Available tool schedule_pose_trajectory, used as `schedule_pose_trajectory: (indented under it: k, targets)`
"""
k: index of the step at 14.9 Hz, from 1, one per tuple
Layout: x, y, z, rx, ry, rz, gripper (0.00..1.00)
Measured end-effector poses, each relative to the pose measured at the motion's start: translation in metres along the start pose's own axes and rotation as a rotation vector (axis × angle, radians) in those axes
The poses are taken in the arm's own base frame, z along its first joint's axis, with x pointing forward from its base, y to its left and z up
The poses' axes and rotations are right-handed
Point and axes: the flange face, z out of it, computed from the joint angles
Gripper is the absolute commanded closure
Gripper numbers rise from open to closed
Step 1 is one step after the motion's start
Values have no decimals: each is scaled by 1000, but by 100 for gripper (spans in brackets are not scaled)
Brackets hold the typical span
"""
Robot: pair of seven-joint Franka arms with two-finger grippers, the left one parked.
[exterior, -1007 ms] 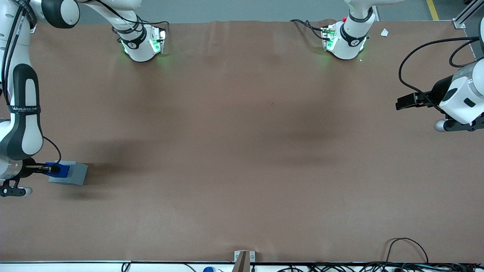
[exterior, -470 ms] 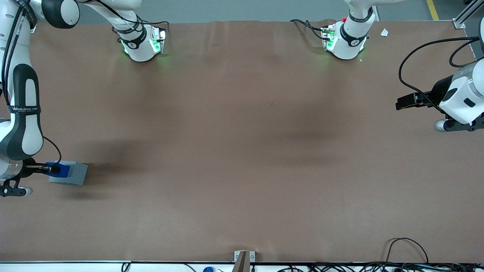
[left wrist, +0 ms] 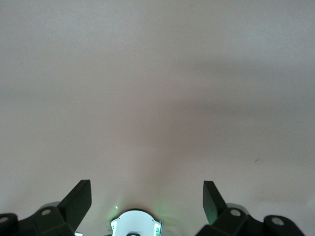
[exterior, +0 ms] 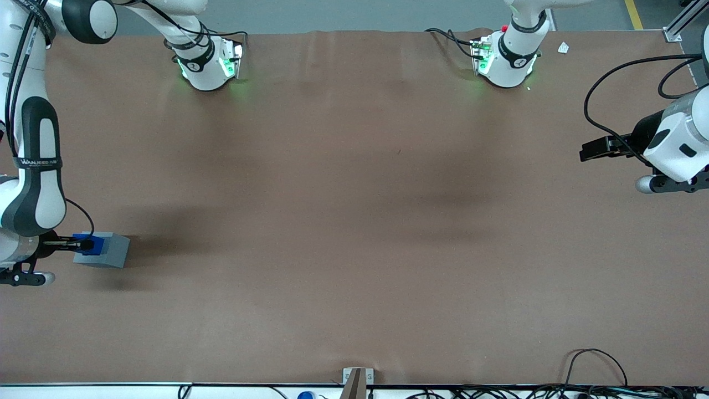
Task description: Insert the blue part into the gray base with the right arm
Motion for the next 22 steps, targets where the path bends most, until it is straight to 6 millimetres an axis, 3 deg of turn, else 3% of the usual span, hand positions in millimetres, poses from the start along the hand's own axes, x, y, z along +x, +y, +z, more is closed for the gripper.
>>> schedule_pose_trajectory:
  k: [1,6,9,12,15,19,22]
  targets:
    - [0,0,0,0,0,0,0]
    - [1,0,-3,-2,6,-4,0]
    - [5,-10,-26,-8,45,-21,0]
    - [4,-41,-81,-19,124,-64,0]
    - [-12,-82,-146,-16,184,-118,0]
    - [-60,-135,-218,58,156,-80,0]
    - [-107,-151,-271,89,136,-80,0]
